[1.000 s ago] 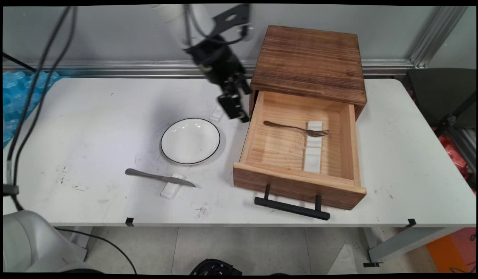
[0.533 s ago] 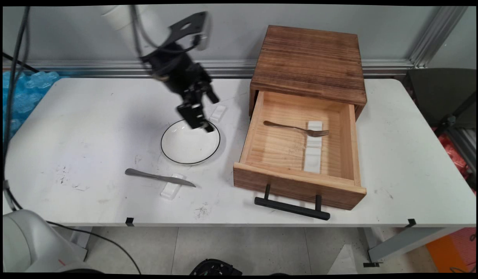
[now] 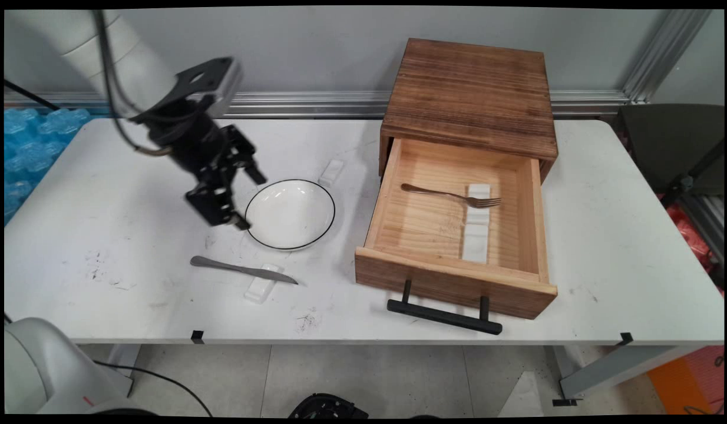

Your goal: Pick up the knife from the right of the white plate

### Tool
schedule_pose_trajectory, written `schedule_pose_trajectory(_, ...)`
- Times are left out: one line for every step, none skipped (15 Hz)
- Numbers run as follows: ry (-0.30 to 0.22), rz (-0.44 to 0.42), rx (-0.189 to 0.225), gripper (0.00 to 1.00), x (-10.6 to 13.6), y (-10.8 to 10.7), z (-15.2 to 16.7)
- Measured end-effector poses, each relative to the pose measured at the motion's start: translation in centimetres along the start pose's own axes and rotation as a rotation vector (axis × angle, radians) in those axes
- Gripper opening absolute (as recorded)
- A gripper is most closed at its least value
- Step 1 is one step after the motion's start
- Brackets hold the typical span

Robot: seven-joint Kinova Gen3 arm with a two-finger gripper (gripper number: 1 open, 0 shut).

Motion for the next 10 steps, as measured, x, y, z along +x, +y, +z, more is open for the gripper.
schedule_pose_trajectory(-0.013, 0.007, -0.004, 1.00, -1.1, 0.3, 0.1)
schedule_pose_trajectory(-0.024, 0.014, -0.007, 1.00, -2.0, 0.5, 0.2)
schedule_pose_trajectory(-0.036, 0.023, -0.009, 1.00, -2.9, 0.7, 0.5)
schedule_pose_trajectory(-0.047, 0.032, -0.010, 1.00, -3.8, 0.8, 0.9)
schedule_pose_trajectory(-0.056, 0.038, -0.010, 1.00, -4.5, 0.8, 1.3)
schedule_pose_trajectory(-0.067, 0.046, -0.009, 1.00, -5.3, 0.8, 1.9)
schedule_pose_trajectory(-0.075, 0.054, -0.008, 1.00, -6.0, 0.7, 2.5)
schedule_pose_trajectory(-0.083, 0.060, -0.007, 1.00, -6.4, 0.5, 3.2)
schedule_pose_trajectory(-0.088, 0.066, -0.006, 1.00, -6.9, 0.4, 3.9)
schedule_pose_trajectory(-0.091, 0.072, -0.007, 1.00, -7.3, 0.2, 4.7)
